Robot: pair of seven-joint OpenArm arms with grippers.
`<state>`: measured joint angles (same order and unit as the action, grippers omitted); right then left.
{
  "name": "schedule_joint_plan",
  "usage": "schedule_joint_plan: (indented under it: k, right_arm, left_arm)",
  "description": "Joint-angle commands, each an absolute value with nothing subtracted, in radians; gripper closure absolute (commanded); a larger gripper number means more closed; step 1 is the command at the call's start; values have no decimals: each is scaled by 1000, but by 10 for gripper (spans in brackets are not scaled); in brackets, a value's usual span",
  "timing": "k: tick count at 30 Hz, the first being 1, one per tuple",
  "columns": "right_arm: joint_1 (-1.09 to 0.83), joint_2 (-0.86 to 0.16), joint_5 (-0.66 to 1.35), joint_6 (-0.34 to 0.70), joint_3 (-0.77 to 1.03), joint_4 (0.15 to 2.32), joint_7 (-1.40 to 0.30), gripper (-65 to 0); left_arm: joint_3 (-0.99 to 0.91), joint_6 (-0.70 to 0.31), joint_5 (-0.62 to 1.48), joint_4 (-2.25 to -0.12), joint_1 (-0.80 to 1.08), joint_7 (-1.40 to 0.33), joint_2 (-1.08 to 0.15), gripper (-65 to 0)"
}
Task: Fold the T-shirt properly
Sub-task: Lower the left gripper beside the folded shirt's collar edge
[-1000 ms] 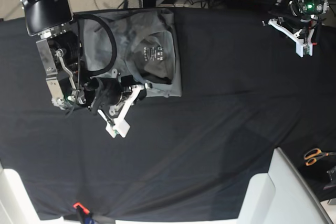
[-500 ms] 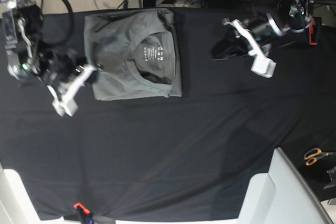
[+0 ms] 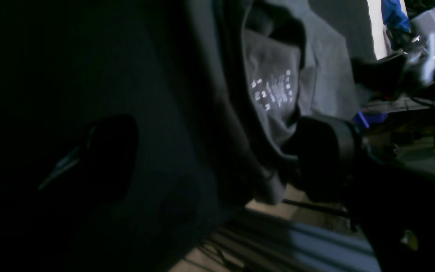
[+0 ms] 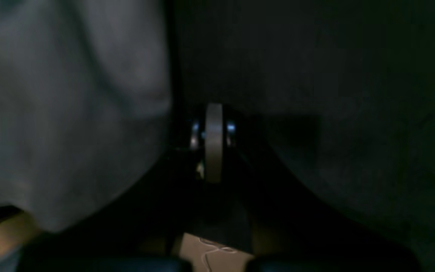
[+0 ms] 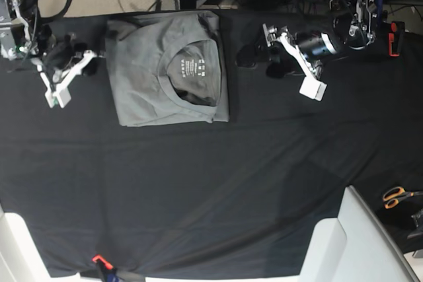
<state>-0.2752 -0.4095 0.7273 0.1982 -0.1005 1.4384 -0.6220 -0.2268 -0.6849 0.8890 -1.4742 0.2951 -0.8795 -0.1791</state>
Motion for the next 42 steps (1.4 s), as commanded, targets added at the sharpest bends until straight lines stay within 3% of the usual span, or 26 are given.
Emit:
schedule_joint_plan:
  k: [1, 5, 12, 23, 29, 35, 37, 42]
  right_arm:
    - [-268, -420, 739, 246, -94, 1434, -591, -2]
    - [-269, -409, 739, 352, -91, 1371, -559, -2]
    - [-309, -390, 740, 361, -36, 1382, -541, -2]
    - [-371, -357, 742, 364, 145, 1394, -516, -2]
    - [-384, -348, 742, 476, 205, 1386, -521, -2]
    - [-403, -348, 742, 486, 206, 1386, -516, -2]
    - [-403, -348, 742, 486, 206, 1386, -516, -2]
    - [-404, -348, 742, 487, 245, 1386, -516, -2]
  left_arm:
    - [-231, -698, 888, -1488, 283, -865, -177, -650]
    - [-231, -698, 783, -1448, 254, -863, -125, -638]
    - [-231, -698, 590, -1317, 206, -848, -27, -638]
    - [-168, -698, 582, -1213, 150, -808, 28, -638]
    - [-147, -698, 582, -1211, 136, -806, 48, -638]
    - [-139, -698, 582, -1152, 108, -806, 47, -635]
    - [-139, -698, 582, -1121, 93, -806, 47, -589]
    - [-137, -698, 582, -1044, 70, -750, 44, -308]
